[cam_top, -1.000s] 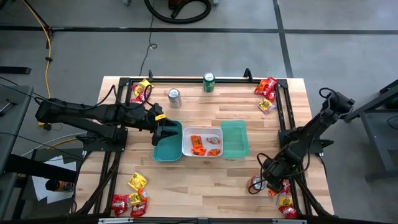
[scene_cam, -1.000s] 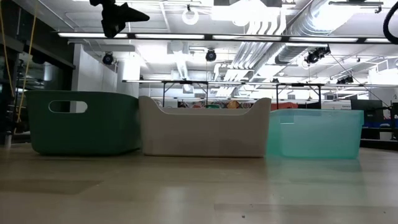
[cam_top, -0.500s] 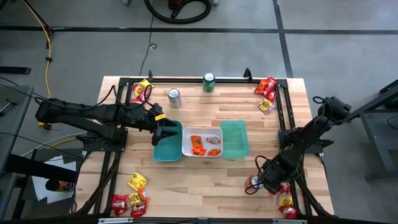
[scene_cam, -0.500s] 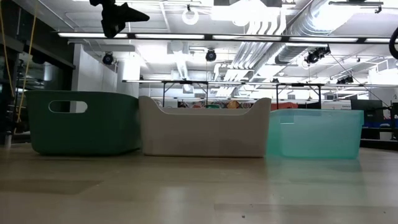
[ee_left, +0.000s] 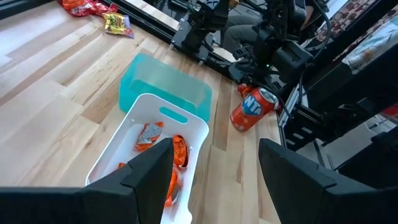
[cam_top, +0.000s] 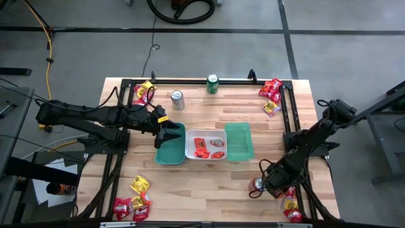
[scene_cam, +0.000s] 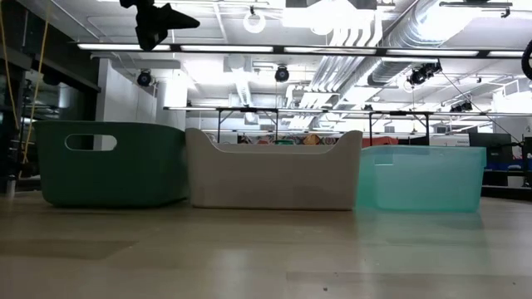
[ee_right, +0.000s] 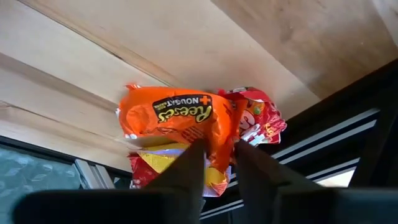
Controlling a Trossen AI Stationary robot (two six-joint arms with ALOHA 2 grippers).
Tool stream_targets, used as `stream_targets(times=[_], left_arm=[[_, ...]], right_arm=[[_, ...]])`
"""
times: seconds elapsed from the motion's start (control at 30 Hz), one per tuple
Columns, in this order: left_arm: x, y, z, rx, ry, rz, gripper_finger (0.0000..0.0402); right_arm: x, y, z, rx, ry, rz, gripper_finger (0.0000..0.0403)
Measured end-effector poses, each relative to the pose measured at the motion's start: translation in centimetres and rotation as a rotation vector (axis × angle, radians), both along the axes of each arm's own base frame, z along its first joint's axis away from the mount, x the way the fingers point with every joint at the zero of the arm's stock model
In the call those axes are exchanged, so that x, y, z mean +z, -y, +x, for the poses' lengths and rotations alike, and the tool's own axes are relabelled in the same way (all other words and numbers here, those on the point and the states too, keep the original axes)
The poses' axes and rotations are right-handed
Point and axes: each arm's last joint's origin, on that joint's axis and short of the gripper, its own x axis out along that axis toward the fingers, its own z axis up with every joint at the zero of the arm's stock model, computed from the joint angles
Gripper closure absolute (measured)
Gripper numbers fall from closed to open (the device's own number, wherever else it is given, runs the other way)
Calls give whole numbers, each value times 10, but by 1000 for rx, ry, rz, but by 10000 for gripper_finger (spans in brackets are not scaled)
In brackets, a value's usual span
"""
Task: Sort candy
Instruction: Put the orange chocolate into the white bin
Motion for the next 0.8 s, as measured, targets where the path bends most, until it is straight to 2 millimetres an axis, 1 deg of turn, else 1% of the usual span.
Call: stream_targets(times=[0.03,0.1,0.2,0.3,0.43,0.53,0.63,0.73,0.8], left_arm=[[0,0,0,-1,0,1,177],[0,0,0,-6,0,11,177],[1,0,-1,-14,5,30,177],[7,-1,-4,-16,31,47,177],[24,-7,-9,-2,96,94,177],[37,-13,-13,28,138,143,177],[44,-20,-14,78,155,180,177],[44,-25,-14,122,147,193,177],[42,-27,-13,135,143,194,177]], right_arm=[[0,0,0,2,3,2,372],[1,-1,1,6,10,8,393],[10,-6,6,9,30,25,386],[25,-10,10,45,68,20,398],[60,-8,14,82,104,-47,398],[93,1,14,82,133,-154,400],[127,13,16,52,213,-282,401],[148,26,22,-30,349,-427,401],[153,34,31,-98,450,-510,401]])
